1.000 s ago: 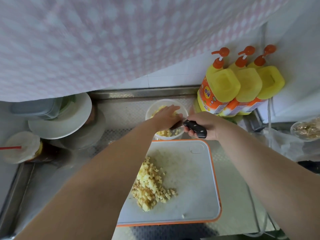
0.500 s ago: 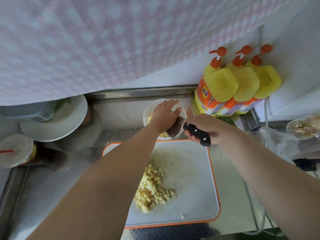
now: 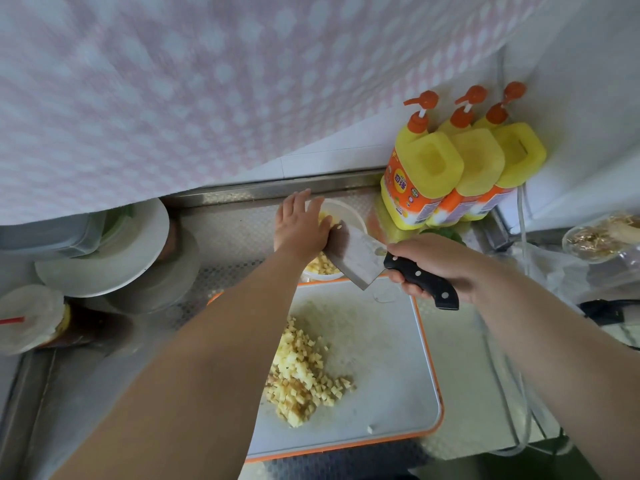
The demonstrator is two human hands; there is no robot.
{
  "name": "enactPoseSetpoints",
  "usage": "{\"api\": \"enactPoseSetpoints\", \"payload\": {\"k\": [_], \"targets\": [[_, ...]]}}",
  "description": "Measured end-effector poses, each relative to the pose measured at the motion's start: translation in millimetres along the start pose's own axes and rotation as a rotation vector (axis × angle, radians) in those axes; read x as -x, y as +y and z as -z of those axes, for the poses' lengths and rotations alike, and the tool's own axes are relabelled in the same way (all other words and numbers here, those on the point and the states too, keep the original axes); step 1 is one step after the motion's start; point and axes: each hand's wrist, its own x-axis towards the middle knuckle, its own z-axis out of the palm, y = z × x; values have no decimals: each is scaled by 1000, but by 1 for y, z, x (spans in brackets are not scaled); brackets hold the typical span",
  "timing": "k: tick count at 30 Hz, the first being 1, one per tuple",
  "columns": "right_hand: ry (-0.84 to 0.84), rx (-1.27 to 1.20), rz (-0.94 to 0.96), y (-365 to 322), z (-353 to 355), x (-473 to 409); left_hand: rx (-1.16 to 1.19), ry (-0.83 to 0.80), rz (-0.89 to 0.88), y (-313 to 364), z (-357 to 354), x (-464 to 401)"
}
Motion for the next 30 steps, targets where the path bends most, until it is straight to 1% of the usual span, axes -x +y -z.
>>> {"api": "enactPoseSetpoints", "payload": {"k": [2,4,6,9,12,16,18,23,25,26,28,30], "targets": [[4,16,6,7,3,4,-77,-4,6,-6,-1,3],[10,22,19,13,5,9,-94,-11,8,-11,0,6],[15,5,33,16,8,12,8,-11,10,-12,4,10],[32,-8,60,22,10,14,246,25,21,-9,11,18],[60,-1,103,31,6,15,330,57,40,-1,19,28],[121,-42,127,44,-2,15,289,-1,33,8,19,38],[128,-26,147,50,-5,14,306,-15,26,7,17,39],[161,22,213,61,-9,15,305,-136,-41,-1,8,37],[173,29,235,69,-7,15,306,-152,-71,5,12,38],[180,52,237,74,-5,15,299,-135,-93,6,15,40],[181,90,219,85,-1,14,335,-35,-120,4,22,50],[168,59,182,101,1,14,487,102,-72,-5,27,72]]}}
